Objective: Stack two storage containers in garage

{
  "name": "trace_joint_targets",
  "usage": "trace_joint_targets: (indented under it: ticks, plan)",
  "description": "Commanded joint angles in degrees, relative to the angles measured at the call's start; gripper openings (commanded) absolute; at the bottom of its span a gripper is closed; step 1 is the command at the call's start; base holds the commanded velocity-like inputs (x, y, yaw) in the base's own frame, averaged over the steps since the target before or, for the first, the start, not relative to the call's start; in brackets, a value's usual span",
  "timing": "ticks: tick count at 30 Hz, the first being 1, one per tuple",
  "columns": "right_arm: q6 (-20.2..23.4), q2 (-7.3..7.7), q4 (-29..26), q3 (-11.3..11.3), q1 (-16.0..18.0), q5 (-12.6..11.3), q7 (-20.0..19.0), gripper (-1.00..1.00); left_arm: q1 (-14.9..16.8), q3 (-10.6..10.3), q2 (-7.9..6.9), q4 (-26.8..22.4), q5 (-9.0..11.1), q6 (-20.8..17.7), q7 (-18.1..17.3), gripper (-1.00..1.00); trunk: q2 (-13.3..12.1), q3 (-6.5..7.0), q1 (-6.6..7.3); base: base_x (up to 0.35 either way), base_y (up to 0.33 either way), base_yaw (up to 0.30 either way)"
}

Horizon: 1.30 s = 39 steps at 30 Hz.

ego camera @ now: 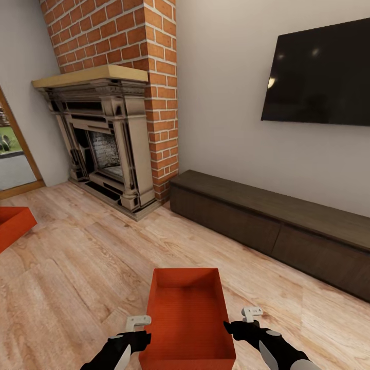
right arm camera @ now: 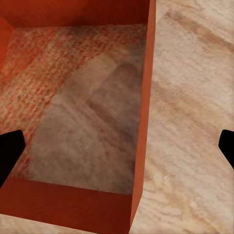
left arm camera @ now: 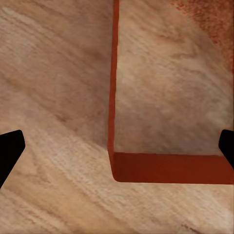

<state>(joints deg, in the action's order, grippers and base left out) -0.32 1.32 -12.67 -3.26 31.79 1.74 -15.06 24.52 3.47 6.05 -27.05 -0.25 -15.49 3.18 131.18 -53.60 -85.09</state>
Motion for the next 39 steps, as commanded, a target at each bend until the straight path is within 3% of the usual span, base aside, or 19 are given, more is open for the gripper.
trace_joint_targets:
  ticks: [1, 24, 39]
  plan:
    - [0.0, 0.0, 0.0, -0.3, 0.0, 0.2, -0.3, 1.0, 0.0, 0.3, 0.08, -0.1, 0.0, -0.3, 0.0, 1.0, 0.0, -0.05, 0.01, 0.0, 0.0, 0.0]
    - [0.0, 0.0, 0.0, -0.3, 0.0, 0.2, -0.3, 1.0, 0.0, 0.3, -0.08, -0.2, 0.0, -0.3, 0.0, 1.0, 0.0, -1.47, 0.01, 0.0, 0.0, 0.0]
    - [0.0, 0.0, 0.0, -0.3, 0.0, 0.2, -0.3, 1.0, 0.0, 0.3, -0.42, -2.4, -0.3, -0.4, 0.1, 1.0, 0.0, -1.55, 0.01, 0.082, 0.0, 0.0]
